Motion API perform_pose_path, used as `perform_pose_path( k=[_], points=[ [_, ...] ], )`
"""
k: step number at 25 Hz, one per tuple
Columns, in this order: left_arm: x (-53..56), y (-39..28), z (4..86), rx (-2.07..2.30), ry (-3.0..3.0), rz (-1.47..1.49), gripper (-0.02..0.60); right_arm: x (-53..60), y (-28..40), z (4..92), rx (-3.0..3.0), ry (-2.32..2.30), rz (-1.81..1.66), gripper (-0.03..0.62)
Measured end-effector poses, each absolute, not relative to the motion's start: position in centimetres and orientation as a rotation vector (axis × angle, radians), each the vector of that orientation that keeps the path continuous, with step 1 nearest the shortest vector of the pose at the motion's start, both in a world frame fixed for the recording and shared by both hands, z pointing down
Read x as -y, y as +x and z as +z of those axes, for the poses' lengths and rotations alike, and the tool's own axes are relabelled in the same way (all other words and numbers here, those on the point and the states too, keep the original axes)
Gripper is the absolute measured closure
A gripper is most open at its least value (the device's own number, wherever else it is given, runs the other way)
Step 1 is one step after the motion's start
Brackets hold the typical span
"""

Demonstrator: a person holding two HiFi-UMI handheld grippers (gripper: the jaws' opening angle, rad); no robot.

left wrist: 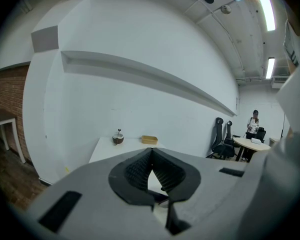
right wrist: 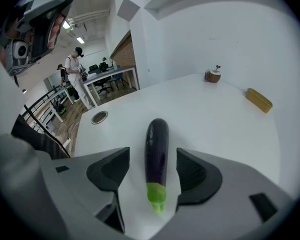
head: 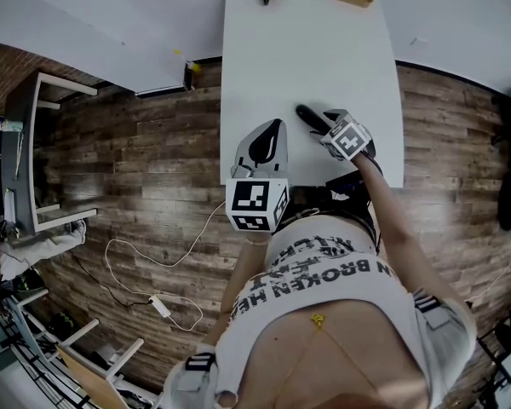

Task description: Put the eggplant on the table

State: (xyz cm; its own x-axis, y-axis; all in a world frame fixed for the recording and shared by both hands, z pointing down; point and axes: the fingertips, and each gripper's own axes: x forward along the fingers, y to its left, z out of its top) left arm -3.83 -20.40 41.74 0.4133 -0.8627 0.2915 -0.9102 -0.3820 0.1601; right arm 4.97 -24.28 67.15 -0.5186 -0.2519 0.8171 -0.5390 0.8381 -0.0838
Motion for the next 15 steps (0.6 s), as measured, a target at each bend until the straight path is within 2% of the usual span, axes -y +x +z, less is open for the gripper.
perform_pose_path(
  k=[13,15],
  points=[
    [20.5,-4.0,42.0,1.531,2.376,0.236,0.583,25.6,5.0,61.3,2.240,0.659,0.325,0.331],
    [20.7,-3.9,42.0,1.526,2.381,0.240,0.583,25.7,5.0,60.3,2.254,0.665,0.303,0.353]
  ],
)
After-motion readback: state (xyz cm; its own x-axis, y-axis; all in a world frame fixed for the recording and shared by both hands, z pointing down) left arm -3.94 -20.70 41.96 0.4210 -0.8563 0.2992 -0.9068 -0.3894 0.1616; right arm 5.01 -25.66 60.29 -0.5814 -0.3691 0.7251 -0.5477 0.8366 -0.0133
